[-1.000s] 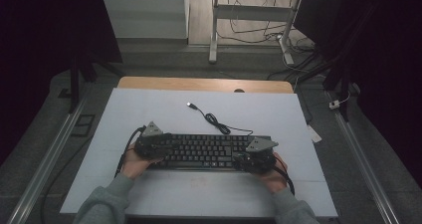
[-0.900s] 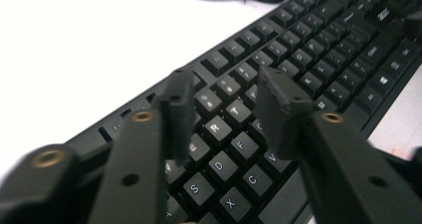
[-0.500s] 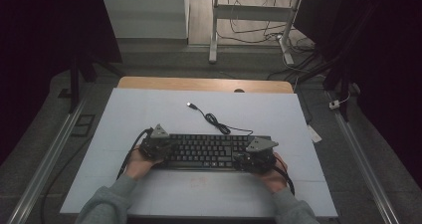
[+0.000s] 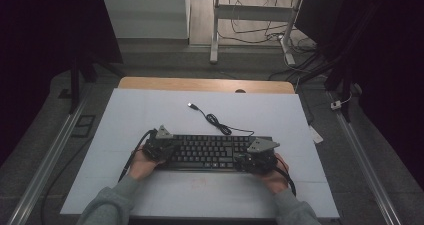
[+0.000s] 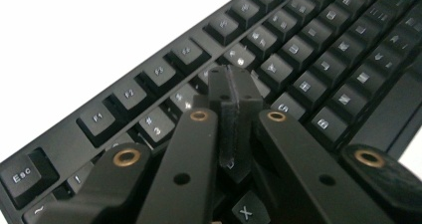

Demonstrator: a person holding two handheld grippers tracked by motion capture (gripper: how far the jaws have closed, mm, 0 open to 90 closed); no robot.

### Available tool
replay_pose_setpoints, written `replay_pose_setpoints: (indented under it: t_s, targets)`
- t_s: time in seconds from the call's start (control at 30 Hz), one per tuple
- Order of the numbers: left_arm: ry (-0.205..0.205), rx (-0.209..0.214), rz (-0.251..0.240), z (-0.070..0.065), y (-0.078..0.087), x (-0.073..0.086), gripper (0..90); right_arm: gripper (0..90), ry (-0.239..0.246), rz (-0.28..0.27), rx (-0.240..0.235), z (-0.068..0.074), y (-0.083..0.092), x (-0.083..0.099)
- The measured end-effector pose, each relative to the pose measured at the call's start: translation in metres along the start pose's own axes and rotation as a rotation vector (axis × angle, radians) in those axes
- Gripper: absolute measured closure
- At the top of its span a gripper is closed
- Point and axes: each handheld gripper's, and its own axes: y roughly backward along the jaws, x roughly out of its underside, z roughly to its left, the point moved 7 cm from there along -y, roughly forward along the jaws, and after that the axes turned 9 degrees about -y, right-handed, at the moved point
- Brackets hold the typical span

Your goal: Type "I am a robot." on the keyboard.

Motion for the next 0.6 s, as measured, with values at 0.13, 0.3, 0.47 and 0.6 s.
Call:
replay_pose_setpoints:
  t_s: [0.13,0.3,0.47,0.6]
  targets:
    - [-0.007,-0.007,-0.006,0.001,0.002,-0.001,88.9,51.1,-0.001,-0.002,-0.001,0.000,0.000,0.000]
    - [0.014,-0.015,-0.082,0.004,0.016,-0.007,88.9,51.1,-0.002,-0.005,0.002,-0.001,0.001,-0.001]
    - [0.029,-0.008,-0.104,0.006,0.028,-0.006,88.8,51.0,-0.001,-0.009,0.003,-0.001,0.002,-0.001]
    - [0.048,0.002,-0.131,0.006,0.038,-0.006,87.8,51.0,0.000,-0.009,0.010,-0.001,0.004,-0.001]
